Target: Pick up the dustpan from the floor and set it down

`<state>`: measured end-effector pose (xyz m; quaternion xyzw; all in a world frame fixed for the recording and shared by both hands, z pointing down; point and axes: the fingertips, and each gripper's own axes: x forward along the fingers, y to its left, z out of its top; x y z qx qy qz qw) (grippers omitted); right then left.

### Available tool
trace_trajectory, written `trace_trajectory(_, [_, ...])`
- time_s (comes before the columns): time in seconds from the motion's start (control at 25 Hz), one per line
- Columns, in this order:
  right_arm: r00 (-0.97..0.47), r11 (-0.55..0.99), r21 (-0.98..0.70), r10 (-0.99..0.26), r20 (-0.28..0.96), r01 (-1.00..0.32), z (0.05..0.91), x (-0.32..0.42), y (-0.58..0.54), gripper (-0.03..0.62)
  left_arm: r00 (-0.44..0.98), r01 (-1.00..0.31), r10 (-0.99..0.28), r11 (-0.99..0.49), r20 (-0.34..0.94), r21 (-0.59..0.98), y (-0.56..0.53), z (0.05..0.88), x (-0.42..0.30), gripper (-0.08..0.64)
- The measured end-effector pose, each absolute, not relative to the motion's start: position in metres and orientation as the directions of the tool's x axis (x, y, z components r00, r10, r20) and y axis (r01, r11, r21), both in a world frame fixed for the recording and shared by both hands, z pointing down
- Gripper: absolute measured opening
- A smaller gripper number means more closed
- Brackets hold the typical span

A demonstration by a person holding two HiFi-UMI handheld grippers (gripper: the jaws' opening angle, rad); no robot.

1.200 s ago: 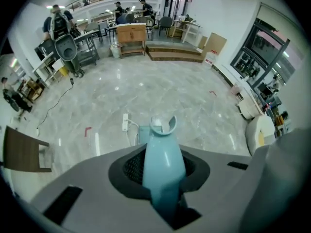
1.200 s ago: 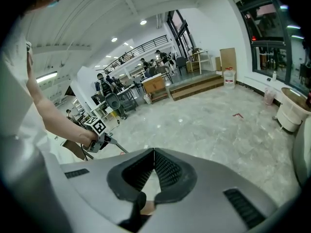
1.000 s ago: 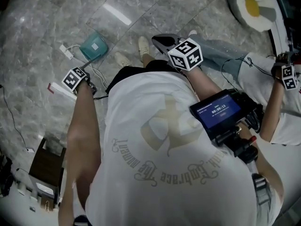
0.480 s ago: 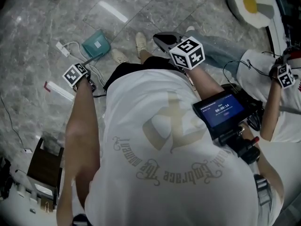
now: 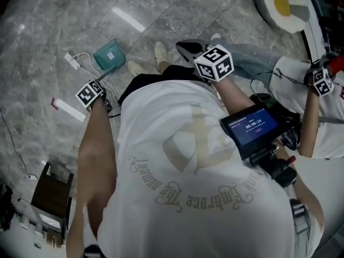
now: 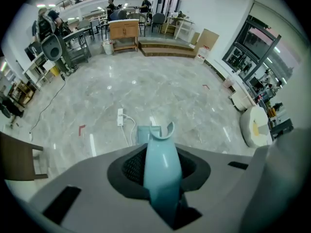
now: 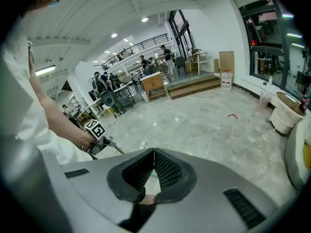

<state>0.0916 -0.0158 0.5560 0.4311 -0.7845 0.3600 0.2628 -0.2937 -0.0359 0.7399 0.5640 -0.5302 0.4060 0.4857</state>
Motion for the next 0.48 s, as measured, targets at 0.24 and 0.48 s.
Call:
trace_trajectory(0.24, [-0.516,0.406,-0.341,-0.482,0.709,-0.848,0.553,0.080,-0.024,0.017,0.141,-0.990,-0.249,-0.028,0.958,0.138,-0.039,0.727,-0.289,0.162])
trace_trajectory(0.48, [-0.554,0.455,-0.349,-0.471,0.687,-0.819,0.545,0.062,-0.034,0.017,0.175,-0.979,-0.289,-0.150,0.941,0.136,-0.036,0.699,-0.280,0.170])
